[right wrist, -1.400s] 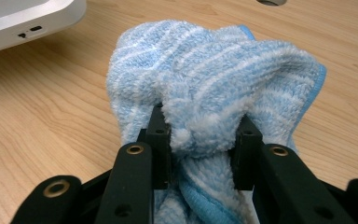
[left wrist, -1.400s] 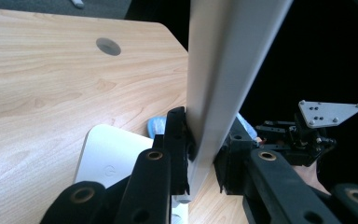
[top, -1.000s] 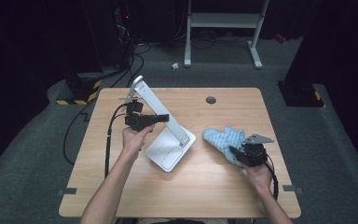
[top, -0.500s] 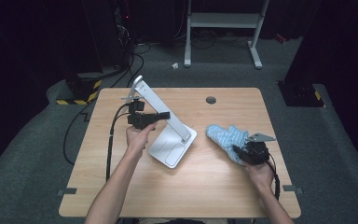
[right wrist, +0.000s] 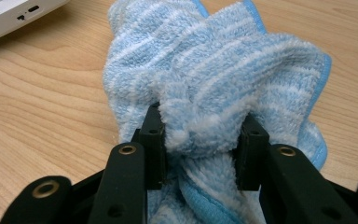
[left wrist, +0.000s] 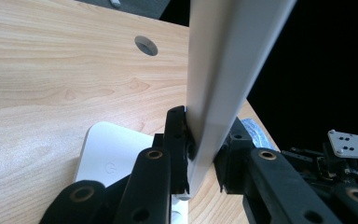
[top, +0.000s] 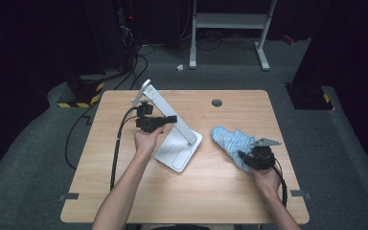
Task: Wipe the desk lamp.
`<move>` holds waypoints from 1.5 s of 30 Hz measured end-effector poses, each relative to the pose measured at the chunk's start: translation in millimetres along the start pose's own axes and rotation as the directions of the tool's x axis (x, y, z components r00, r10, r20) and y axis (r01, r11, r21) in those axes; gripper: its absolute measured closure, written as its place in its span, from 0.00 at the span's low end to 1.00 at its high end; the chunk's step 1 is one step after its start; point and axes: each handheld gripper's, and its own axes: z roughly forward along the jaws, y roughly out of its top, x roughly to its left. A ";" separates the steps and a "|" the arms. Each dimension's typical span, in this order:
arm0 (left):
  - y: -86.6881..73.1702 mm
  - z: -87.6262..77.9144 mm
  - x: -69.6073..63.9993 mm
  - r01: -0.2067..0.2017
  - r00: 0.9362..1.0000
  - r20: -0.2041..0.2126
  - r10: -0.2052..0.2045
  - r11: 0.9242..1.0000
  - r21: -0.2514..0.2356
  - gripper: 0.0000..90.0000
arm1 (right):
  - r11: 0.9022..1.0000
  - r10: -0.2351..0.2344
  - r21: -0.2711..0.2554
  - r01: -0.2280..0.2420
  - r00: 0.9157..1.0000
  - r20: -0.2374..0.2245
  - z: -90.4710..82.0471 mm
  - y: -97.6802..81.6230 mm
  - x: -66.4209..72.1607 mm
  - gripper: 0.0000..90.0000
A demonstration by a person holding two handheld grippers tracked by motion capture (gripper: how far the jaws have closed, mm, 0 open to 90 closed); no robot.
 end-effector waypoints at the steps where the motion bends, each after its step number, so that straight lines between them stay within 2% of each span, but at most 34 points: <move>1: -0.1 0.5 0.4 0.007 1.000 -0.003 -0.007 1.000 -0.001 0.85 | 1.000 0.000 0.001 0.000 1.000 -0.001 0.3 0.0 0.2 0.69; 7: -1.3 4.9 6.9 0.039 0.999 -0.025 -0.039 0.999 0.002 0.85 | 1.000 -0.002 0.010 0.002 1.000 -0.003 2.5 -1.2 1.8 0.66; 10: -5.4 7.6 13.7 0.071 0.997 -0.039 -0.071 0.997 -0.003 0.84 | 1.000 -0.004 0.010 0.004 1.000 -0.003 3.0 -1.8 1.9 0.65; 12: -7.6 8.6 17.9 0.079 0.995 -0.055 -0.079 0.997 -0.008 0.84 | 1.000 -0.003 0.011 0.003 1.000 -0.002 2.9 -2.0 1.9 0.64; 14: -8.1 8.8 20.5 0.088 0.995 -0.047 -0.088 0.996 -0.007 0.83 | 1.000 -0.002 0.014 0.002 1.000 -0.002 3.0 -2.3 2.0 0.63; 16: -8.1 9.1 18.5 0.067 0.996 -0.060 -0.067 0.998 -0.011 0.83 | 1.000 -0.003 0.013 0.003 1.000 -0.002 3.1 -2.3 2.0 0.61; 21: -10.3 9.7 17.8 0.043 0.997 -0.069 -0.045 0.999 -0.023 0.81 | 1.000 -0.015 0.010 0.015 1.000 0.005 3.2 -2.7 4.9 0.56; 23: -11.4 9.7 16.1 0.018 0.996 -0.084 -0.020 0.999 -0.028 0.80 | 1.000 -0.013 0.012 0.012 1.000 0.006 3.0 -3.0 5.1 0.52; 27: -11.9 7.5 12.9 -0.008 0.997 -0.081 0.005 0.999 -0.041 0.66 | 1.000 -0.011 0.008 0.011 1.000 -0.001 2.1 -3.1 4.7 0.45; 34: -16.0 -0.1 11.2 -0.054 0.990 -0.134 0.049 0.998 -0.034 0.46 | 1.000 -0.010 -0.021 0.010 1.000 -0.027 -1.7 -2.1 6.4 0.37; 37: -18.5 -6.1 11.8 -0.075 0.987 -0.148 0.069 0.997 -0.033 0.40 | 1.000 -0.003 -0.029 0.001 0.999 -0.048 -4.7 -1.9 5.6 0.37; 41: -23.7 -15.9 12.1 -0.105 0.983 -0.156 0.098 0.994 -0.033 0.36 | 0.999 -0.003 -0.046 0.001 0.999 -0.046 -8.7 -1.3 5.1 0.39; 45: -31.0 -29.5 8.5 -0.158 0.972 -0.180 0.149 0.987 -0.039 0.34 | 0.997 0.004 -0.071 -0.008 0.998 -0.056 -15.6 -1.0 3.6 0.38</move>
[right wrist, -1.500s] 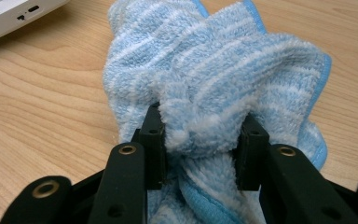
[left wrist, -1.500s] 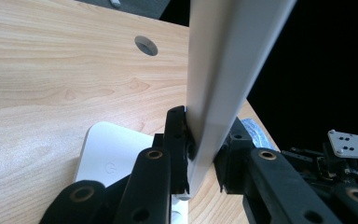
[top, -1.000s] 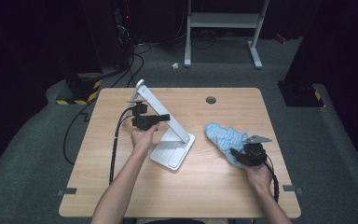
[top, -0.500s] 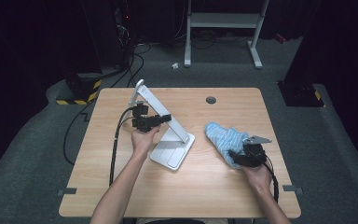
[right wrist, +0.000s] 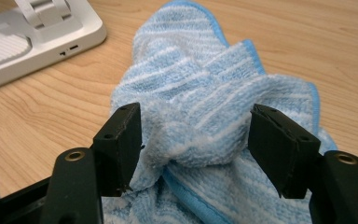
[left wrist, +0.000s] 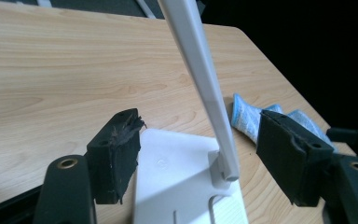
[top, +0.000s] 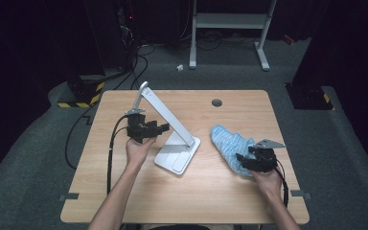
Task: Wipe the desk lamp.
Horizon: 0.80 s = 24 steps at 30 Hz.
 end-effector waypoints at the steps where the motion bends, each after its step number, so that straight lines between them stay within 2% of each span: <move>1: -1.8 -3.5 -0.2 -0.020 1.000 -0.012 0.020 1.000 0.000 0.33 | 1.000 0.002 -0.006 -0.002 1.000 0.003 -2.5 0.1 -0.3 0.38; 5: -9.6 -14.4 -0.3 -0.078 0.995 -0.061 0.078 0.997 -0.001 0.32 | 1.000 -0.021 -0.004 0.021 0.999 0.038 -7.0 -0.4 1.2 0.40; 13: -25.6 -30.0 4.8 -0.091 0.991 -0.104 0.088 0.996 -0.019 0.32 | 0.999 0.009 -0.037 -0.007 0.999 0.035 -17.1 -2.3 -3.5 0.43; 24: -46.2 -41.6 11.7 -0.099 0.985 -0.141 0.095 0.995 -0.019 0.31 | 0.997 0.039 -0.062 -0.037 0.999 0.029 -26.4 -6.8 -11.8 0.51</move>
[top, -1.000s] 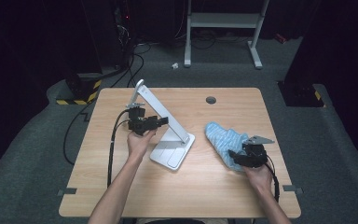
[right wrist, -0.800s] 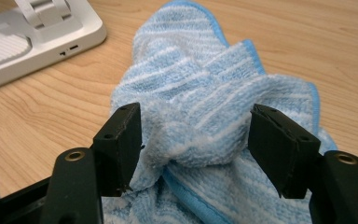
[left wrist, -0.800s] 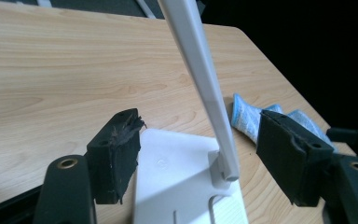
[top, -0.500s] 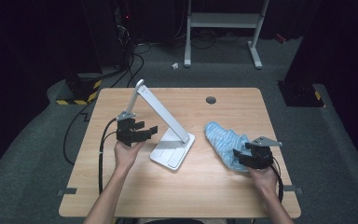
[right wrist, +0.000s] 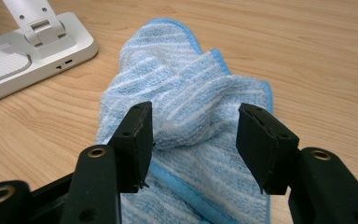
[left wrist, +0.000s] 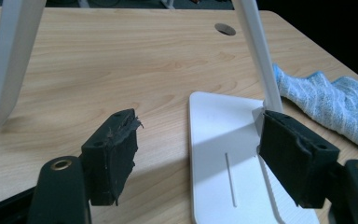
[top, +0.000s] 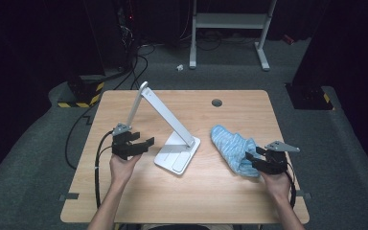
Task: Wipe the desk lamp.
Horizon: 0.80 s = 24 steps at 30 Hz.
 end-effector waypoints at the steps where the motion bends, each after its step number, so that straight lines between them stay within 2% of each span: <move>1: -2.1 -1.0 0.8 0.001 1.000 -0.003 -0.001 1.000 -0.001 0.31 | 1.000 0.005 -0.004 -0.005 1.000 0.000 -1.2 -0.5 -0.6 0.52; 8: -19.8 -5.7 9.0 0.011 0.999 -0.040 -0.010 1.000 0.010 0.31 | 1.000 0.017 -0.014 -0.017 1.000 0.009 -7.7 -6.3 -7.2 0.55; 15: -41.5 -4.6 17.5 0.006 0.994 -0.108 0.000 0.999 0.053 0.31 | 0.999 0.036 -0.016 -0.036 0.999 0.036 -13.0 -12.3 -14.8 0.59; 19: -54.8 -4.5 22.2 0.017 0.991 -0.135 -0.007 0.997 0.071 0.32 | 0.999 0.051 -0.011 -0.051 0.997 0.058 -14.8 -18.1 -21.1 0.63; 24: -66.7 -3.8 24.5 0.012 0.987 -0.160 0.004 0.996 0.093 0.32 | 0.998 0.062 0.006 -0.063 0.993 0.103 -15.6 -26.7 -28.1 0.66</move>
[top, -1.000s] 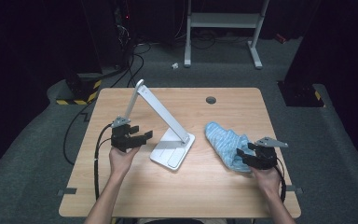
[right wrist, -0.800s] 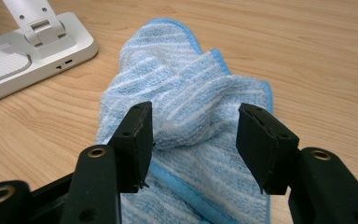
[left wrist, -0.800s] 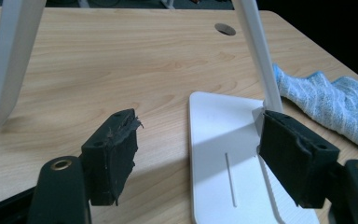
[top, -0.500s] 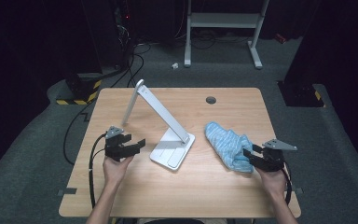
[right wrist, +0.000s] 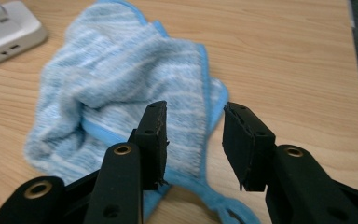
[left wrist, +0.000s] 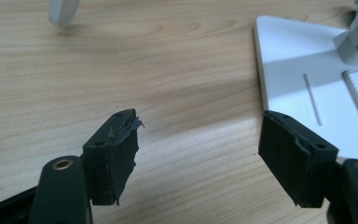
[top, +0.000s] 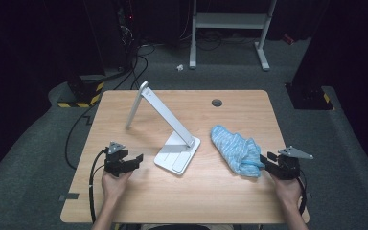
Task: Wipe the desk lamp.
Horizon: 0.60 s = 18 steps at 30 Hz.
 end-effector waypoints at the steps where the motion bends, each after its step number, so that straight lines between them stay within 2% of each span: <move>1: -2.0 0.4 0.5 -0.005 1.000 -0.010 0.005 1.000 0.003 0.32 | 1.000 0.004 0.002 -0.004 1.000 0.009 0.5 -1.7 -1.9 0.67; 3: -5.7 1.4 1.2 0.001 1.000 -0.020 -0.001 1.000 0.005 0.32 | 1.000 0.016 0.010 -0.017 0.999 0.028 2.2 -4.7 -5.1 0.67; 11: -16.1 6.0 3.0 -0.022 0.997 -0.069 0.024 0.999 0.029 0.32 | 0.998 0.045 0.034 -0.048 0.995 0.089 10.2 -10.5 -14.5 0.66; 18: -23.0 11.2 3.0 -0.030 0.995 -0.092 0.033 0.999 0.036 0.32 | 0.997 0.037 0.060 -0.045 0.992 0.119 17.6 -12.3 -15.3 0.63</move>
